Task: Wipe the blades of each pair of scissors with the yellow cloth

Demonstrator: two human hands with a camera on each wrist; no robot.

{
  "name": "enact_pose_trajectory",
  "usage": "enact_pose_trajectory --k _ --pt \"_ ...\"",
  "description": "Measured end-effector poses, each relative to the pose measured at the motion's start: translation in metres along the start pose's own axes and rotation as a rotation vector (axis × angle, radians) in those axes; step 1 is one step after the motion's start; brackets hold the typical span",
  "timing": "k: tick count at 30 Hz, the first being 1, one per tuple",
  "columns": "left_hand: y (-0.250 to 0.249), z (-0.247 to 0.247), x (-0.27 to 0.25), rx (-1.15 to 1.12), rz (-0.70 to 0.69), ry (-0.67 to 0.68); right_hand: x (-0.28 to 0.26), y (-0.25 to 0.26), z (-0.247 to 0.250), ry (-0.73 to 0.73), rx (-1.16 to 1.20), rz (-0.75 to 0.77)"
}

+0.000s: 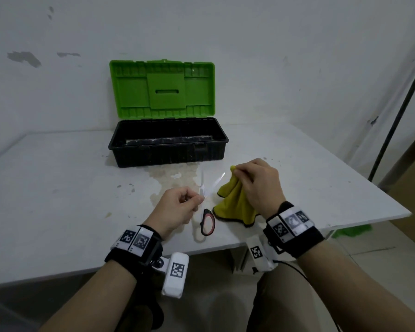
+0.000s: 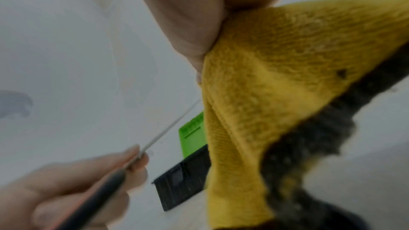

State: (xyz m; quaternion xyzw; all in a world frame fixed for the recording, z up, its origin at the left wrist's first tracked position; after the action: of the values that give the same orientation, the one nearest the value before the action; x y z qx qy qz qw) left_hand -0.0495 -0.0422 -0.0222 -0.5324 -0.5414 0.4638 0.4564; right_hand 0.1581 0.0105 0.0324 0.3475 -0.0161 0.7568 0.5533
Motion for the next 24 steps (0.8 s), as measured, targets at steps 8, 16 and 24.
enact_pose_trajectory --k 8,16,24 --pt "-0.012 0.015 0.008 0.013 0.181 0.145 -0.015 0.033 0.023 0.099 0.052 0.187" --pt "-0.021 0.011 0.005 0.202 0.137 0.214 -0.026 0.058 -0.011 0.302 -0.045 0.532" --pt "-0.034 0.01 0.006 0.294 0.035 0.259 -0.018 0.06 -0.01 0.28 -0.118 0.498"
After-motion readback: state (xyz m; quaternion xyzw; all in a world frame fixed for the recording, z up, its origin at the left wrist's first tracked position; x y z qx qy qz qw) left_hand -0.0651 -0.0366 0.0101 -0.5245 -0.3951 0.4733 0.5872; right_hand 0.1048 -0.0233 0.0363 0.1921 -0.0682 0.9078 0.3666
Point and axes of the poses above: each hand's wrist, its own x-axis towards the middle knuckle, its own z-axis out of the back of the hand, y = z × x, the point moved 3 cm from there along x, towards the middle knuckle, and after that the axes turned 15 degrees about -x, right-handed, at the moved point
